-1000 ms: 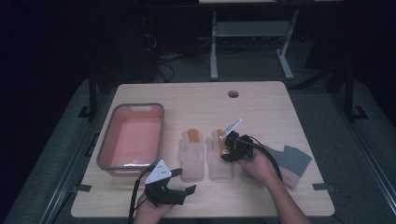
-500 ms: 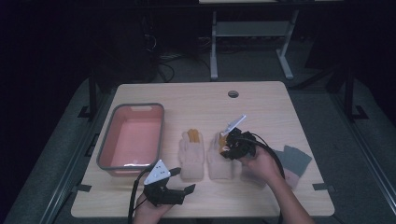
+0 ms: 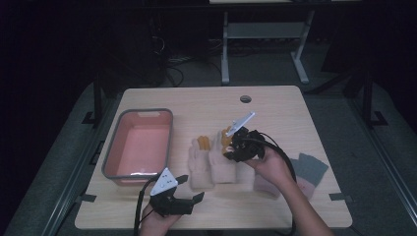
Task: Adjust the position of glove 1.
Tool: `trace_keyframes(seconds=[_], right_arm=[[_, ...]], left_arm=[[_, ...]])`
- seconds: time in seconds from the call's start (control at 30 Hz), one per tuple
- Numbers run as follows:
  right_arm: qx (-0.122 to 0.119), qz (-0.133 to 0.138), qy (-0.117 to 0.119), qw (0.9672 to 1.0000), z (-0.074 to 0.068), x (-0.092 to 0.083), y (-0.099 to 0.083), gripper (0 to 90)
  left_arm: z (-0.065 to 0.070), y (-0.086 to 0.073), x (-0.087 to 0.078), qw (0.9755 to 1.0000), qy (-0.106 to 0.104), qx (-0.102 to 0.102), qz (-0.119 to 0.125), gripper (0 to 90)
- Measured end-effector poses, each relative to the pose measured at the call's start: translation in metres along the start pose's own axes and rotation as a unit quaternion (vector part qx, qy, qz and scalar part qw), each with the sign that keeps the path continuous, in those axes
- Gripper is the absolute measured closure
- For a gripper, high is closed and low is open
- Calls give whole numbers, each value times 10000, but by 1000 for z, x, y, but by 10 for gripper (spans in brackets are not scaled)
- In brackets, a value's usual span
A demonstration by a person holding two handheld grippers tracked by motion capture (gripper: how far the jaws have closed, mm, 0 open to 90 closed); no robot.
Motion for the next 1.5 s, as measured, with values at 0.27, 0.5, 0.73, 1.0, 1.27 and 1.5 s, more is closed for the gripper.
trace_keyframes(seconds=[0.27, 0.5, 0.73, 1.0, 1.27, 1.5], right_arm=[[-209, 46, 243, 9995, -16, 27, 27, 616], [-222, -36, 397, 9990, -21, 48, 33, 616], [-188, -206, 463, 9985, -23, 65, 28, 615], [43, -293, 478, 9984, -19, 79, 14, 611], [300, -434, 530, 9972, -19, 91, -4, 591], [354, -330, 543, 9974, -18, 89, -2, 505]], left_arm=[[-2, 2, -3, 10000, 58, -9, 28, 187], [-3, 3, -4, 9999, 68, -86, 61, 187], [-4, 2, -4, 9999, 85, -58, 25, 187], [-5, 2, -3, 9998, 107, -163, 40, 187], [-6, 0, -3, 9997, 79, -212, -29, 188], [-6, 0, -2, 9997, 99, -209, -39, 188]])
Point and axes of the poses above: each handheld gripper's, and its own axes: x roughly forward along the jaws, y roughly out of its top, z roughly to its right, the point moved 7 cm from there along x, roughly forward along the jaws, and after that the axes turned 14 degrees about z, right-handed, at the moved point
